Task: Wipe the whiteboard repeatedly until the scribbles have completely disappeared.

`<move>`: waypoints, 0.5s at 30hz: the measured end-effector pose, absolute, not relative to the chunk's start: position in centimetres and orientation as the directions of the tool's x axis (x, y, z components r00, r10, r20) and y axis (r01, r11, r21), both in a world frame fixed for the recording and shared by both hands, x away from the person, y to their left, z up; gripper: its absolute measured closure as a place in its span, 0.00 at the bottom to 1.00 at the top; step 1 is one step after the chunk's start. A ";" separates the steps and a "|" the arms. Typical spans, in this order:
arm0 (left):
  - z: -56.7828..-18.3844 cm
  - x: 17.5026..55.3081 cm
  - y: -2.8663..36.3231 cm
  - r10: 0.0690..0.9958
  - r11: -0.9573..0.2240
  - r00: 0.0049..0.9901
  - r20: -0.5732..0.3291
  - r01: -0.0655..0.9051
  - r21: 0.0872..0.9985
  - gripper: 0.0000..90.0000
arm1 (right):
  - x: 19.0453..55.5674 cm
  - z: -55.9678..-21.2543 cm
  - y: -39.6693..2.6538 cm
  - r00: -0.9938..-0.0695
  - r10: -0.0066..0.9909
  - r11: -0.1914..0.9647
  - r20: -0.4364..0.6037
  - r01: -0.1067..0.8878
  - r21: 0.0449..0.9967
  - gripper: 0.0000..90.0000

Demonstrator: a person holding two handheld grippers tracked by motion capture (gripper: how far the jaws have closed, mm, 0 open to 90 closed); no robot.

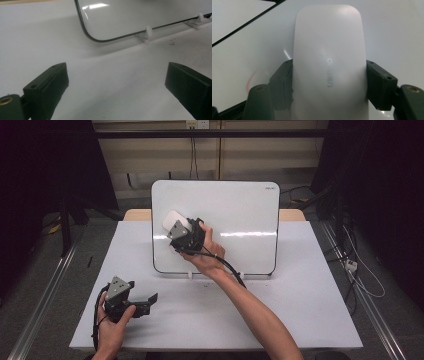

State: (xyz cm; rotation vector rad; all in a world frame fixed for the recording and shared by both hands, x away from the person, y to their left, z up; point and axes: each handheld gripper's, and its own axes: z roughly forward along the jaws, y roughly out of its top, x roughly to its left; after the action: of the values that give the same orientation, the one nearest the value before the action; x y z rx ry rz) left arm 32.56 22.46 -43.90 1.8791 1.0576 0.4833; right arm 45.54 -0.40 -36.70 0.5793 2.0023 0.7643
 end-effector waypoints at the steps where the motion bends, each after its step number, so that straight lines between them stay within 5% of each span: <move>1: -43.9 32.6 22.5 0.826 -0.229 0.557 -0.088 0.473 0.850 0.05 | 45.8 -36.4 -0.5 -0.491 0.660 0.692 -0.568 0.105 0.714 0.35; 15: -43.9 32.6 22.3 0.825 -0.233 0.559 -0.086 0.475 0.849 0.05 | 44.9 -37.3 0.0 -0.480 0.648 0.710 -0.591 0.101 0.697 0.35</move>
State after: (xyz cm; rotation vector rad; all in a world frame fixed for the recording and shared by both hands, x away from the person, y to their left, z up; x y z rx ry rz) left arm 32.59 22.27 -43.94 1.8817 1.0566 0.4827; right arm 44.93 -0.04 -37.35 0.5742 1.9890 0.7445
